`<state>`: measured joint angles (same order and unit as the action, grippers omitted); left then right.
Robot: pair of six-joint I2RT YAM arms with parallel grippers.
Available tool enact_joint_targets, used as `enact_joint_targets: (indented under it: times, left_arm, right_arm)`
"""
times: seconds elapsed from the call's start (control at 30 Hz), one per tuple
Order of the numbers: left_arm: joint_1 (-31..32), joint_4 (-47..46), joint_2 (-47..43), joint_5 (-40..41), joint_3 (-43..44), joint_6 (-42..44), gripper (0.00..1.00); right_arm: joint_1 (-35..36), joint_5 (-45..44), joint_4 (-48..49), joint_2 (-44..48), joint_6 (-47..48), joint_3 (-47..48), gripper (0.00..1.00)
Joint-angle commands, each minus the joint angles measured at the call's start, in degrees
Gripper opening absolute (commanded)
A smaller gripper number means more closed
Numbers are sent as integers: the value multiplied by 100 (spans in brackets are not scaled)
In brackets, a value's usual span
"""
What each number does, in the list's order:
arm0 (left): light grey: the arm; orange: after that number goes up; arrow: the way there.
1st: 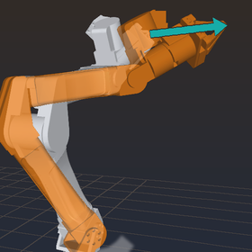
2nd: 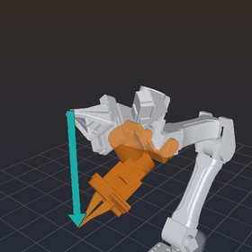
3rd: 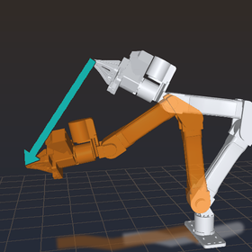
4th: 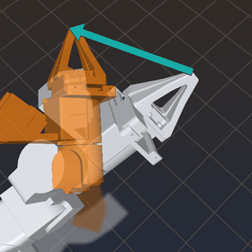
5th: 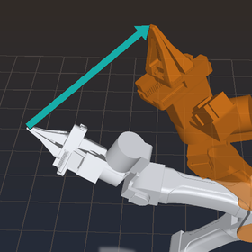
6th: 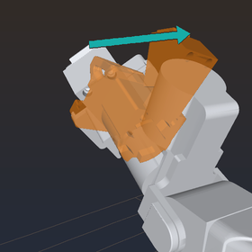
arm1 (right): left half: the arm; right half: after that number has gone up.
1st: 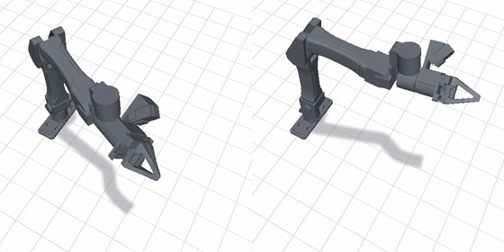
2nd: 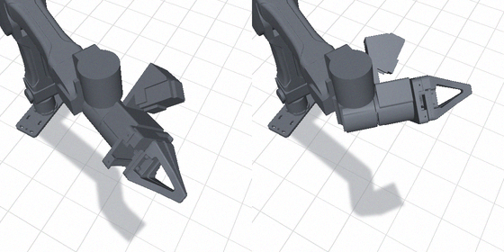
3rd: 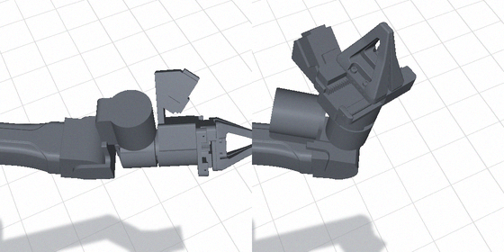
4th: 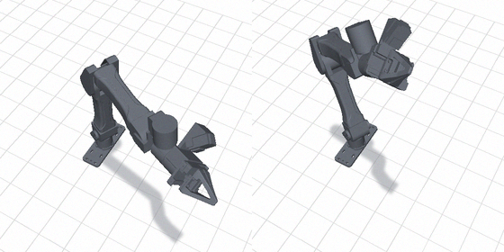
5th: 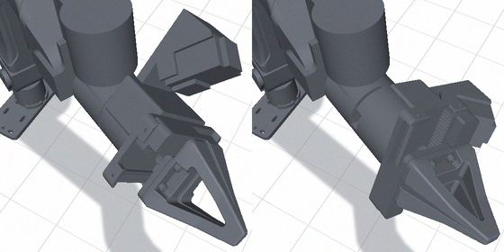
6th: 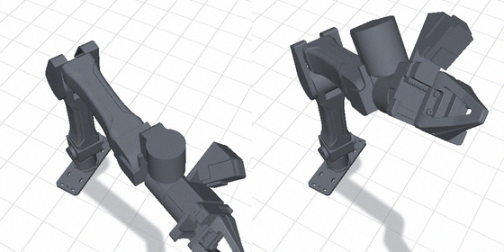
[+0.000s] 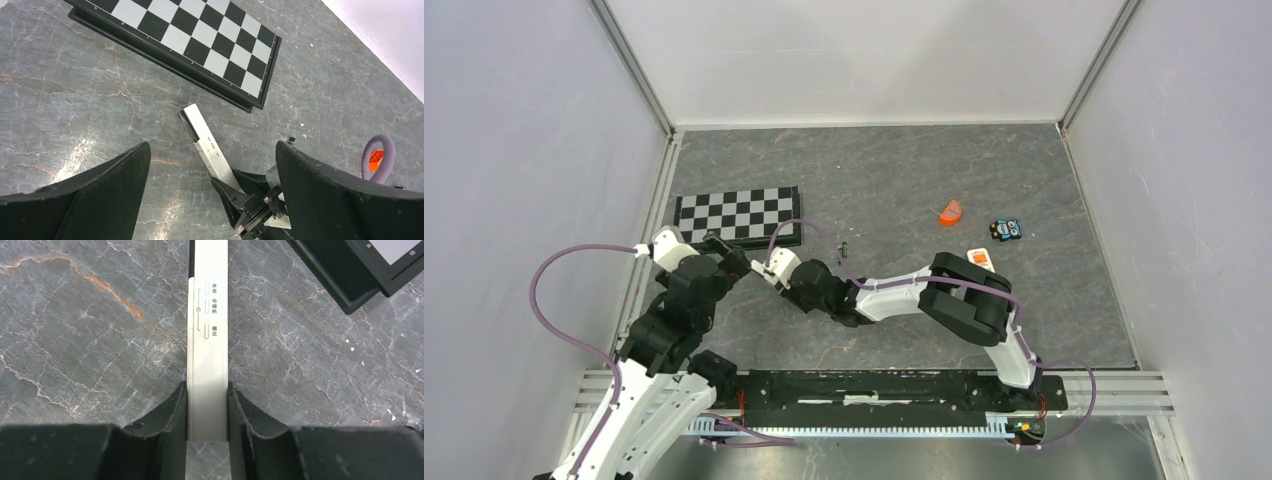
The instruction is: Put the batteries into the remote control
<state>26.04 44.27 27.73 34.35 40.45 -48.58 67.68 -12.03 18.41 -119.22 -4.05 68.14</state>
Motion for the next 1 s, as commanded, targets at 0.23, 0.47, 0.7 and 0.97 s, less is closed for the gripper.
enact_joint_targets:
  times: [0.23,0.47,0.7,0.97]
  left_arm:
    - [-38,-1235,569,-1630,-136,346,100]
    - [-52,-2788,1870,-4923,363,1028,99]
    - [-80,-3553,2860,-7192,1188,1048,99]
    - [-147,-3630,3434,-7988,1697,271,92]
  right_arm:
    - [-139,-959,473,1911,621,-1224,15]
    - [-355,-1380,417,4046,1166,-2393,15]
    - [-415,-1158,167,5679,1352,-3073,14]
    - [-417,-819,97,6784,1435,-3402,13]
